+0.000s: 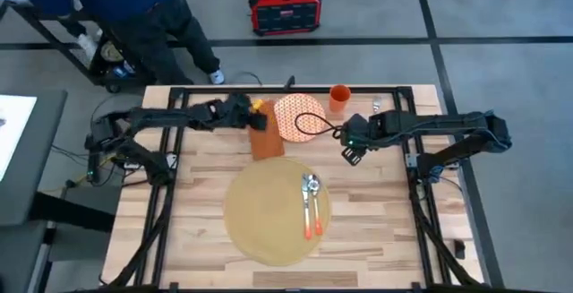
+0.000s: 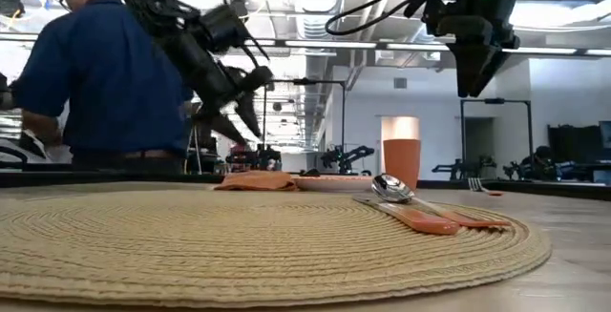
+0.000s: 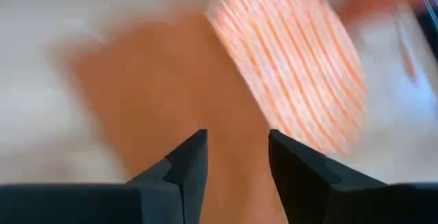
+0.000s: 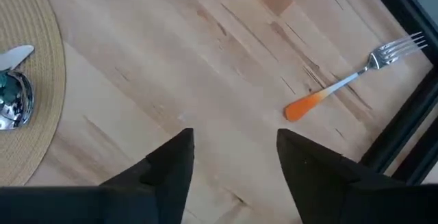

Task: Set table place
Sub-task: Move the orange napkin to the left of the brown placemat

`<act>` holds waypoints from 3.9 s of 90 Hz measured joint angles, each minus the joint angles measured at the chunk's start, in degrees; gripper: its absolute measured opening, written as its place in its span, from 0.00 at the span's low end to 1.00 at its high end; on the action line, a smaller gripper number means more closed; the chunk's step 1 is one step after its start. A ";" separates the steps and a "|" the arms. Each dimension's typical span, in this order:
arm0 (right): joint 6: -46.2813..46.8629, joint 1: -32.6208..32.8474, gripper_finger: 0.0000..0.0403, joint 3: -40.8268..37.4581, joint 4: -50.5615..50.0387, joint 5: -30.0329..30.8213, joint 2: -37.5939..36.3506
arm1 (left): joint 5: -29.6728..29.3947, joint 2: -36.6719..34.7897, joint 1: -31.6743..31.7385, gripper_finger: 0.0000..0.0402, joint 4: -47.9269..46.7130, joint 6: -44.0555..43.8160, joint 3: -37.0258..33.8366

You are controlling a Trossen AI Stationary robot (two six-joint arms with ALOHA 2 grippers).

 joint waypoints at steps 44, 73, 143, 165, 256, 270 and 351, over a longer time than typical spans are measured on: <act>-0.04 -0.06 0.49 0.00 3.39 0.00 0.00 | 12.58 10.66 14.27 0.34 -7.88 12.21 1.44; -0.07 -0.06 0.49 0.00 4.04 -0.02 0.00 | 14.42 15.25 14.54 0.36 -4.03 11.16 1.66; -0.09 -0.20 0.49 0.00 3.62 0.00 0.00 | 19.76 21.06 13.68 0.33 5.15 4.50 2.82; -0.22 -0.76 0.49 0.00 3.65 0.07 0.00 | 20.09 20.34 13.69 0.03 7.17 2.80 2.58; -0.81 -1.57 0.35 0.00 3.93 0.17 0.00 | 4.48 9.87 3.26 0.00 -50.87 32.49 -4.07; -1.06 -1.57 0.35 0.00 3.94 0.17 0.00 | 5.87 8.60 -3.14 0.00 -48.69 21.23 -5.29; -0.61 -0.70 0.39 0.00 10.10 -0.88 0.02 | 4.60 2.20 -12.89 0.11 -46.66 -0.12 -0.44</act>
